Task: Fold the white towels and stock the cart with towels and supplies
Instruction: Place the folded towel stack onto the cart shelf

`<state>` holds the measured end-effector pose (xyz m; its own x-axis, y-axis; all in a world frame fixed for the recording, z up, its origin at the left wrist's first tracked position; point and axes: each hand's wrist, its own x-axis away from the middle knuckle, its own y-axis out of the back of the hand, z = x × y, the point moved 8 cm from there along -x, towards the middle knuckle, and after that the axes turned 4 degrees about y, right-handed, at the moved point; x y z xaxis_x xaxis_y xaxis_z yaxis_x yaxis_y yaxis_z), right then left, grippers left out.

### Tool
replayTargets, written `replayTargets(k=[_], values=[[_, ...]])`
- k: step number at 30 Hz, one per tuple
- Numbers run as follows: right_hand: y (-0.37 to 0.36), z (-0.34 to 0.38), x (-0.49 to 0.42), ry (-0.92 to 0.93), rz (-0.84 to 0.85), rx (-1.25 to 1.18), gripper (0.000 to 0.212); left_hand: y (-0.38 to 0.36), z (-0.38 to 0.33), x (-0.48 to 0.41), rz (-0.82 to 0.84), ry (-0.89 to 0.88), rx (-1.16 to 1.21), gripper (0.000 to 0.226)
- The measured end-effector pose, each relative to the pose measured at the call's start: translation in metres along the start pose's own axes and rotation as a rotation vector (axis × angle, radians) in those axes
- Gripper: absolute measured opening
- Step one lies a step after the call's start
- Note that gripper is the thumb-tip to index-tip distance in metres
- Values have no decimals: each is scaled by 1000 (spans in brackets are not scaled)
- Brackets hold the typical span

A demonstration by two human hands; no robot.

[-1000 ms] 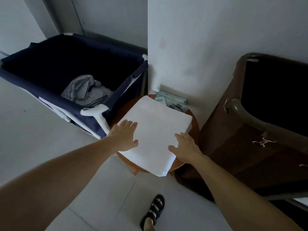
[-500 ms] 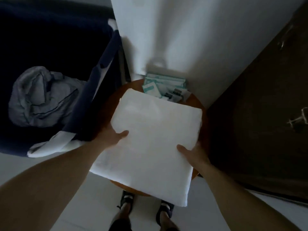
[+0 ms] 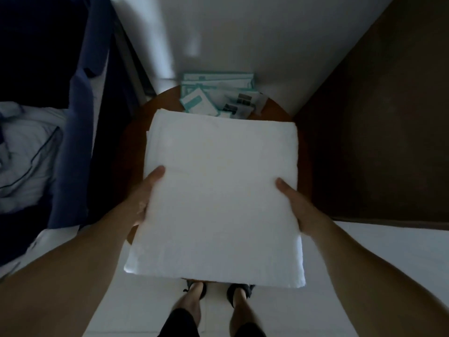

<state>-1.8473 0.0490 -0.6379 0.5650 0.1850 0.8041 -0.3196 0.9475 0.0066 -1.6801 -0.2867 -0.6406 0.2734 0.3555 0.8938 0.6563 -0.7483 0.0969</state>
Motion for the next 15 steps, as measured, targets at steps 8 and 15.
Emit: replayTargets(k=[8,15], values=[[-2,8,-3,-9,104,-125,35,-11,-11,8,159,-46,-7,56],[-2,2,16,37,52,-86,36,-35,-8,34,226,-101,53,65]])
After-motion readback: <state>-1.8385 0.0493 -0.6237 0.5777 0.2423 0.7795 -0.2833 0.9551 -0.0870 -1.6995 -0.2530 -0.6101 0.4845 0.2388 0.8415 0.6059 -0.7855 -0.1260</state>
